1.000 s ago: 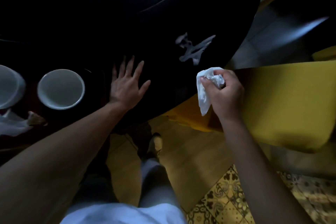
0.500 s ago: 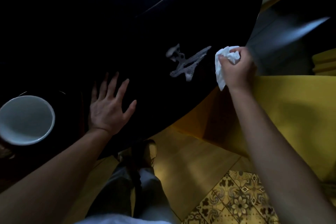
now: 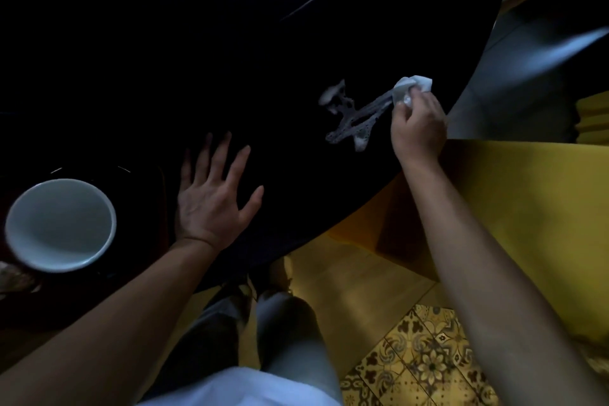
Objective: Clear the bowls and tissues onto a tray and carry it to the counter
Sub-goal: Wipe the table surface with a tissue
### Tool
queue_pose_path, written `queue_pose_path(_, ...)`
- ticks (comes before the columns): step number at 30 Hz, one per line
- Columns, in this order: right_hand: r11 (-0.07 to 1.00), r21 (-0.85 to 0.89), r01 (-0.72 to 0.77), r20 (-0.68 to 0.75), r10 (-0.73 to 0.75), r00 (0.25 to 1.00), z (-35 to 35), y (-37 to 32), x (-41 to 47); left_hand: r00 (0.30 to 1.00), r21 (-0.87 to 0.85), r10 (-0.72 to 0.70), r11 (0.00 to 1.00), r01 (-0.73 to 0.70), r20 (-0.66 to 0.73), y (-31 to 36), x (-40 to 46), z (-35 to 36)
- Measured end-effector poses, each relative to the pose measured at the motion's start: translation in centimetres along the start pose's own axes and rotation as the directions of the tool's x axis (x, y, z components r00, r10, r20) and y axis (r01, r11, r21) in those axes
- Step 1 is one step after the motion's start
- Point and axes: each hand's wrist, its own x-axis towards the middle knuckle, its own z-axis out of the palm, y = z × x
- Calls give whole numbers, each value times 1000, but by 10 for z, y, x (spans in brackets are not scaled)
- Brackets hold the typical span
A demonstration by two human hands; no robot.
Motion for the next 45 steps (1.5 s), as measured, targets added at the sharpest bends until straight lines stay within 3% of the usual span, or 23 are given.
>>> queue_pose_path(3, 998, 0, 55, 53, -55, 997, -5, 2, -7, 1000, 12, -1, 1000, 1, 17, -1, 0, -1)
queue_pose_path(8, 996, -88, 21, 41, -17, 999, -12, -1, -14, 1000, 21, -6, 1000, 6, 24, -1, -1, -2)
queue_pose_path(13, 999, -44, 25, 144, -18, 989, -21, 6, -11, 999, 2, -46, 999, 46, 24, 7, -3, -9)
queue_pose_path(16, 994, 18, 105, 208, -106, 972, -31, 16, -6, 996, 6, -87, 996, 87, 18, 21, 2, -15)
queue_pose_path(19, 975, 124, 184, 101, -197, 975, -41, 14, 11, 983, 7, -180, 984, 180, 31, 38, 15, -12)
queue_pose_path(23, 958, 142, 247, 52, -257, 965, -30, 6, 46, 959, 75, -276, 960, 271, 67, 52, 27, -2)
queue_pose_path(34, 959, 148, 242, 155, -264, 952, -2, 1, -12, 948, 82, -309, 949, 303, 72, 49, 31, 4)
queue_pose_path(39, 960, 243, 136, 184, -184, 966, -6, -2, -53, 949, 83, -308, 950, 303, 66, 50, 32, 3)
queue_pose_path(45, 937, 340, 76, 282, -179, 943, -29, -10, -35, 951, 68, -302, 952, 298, 65, 49, 31, 4)
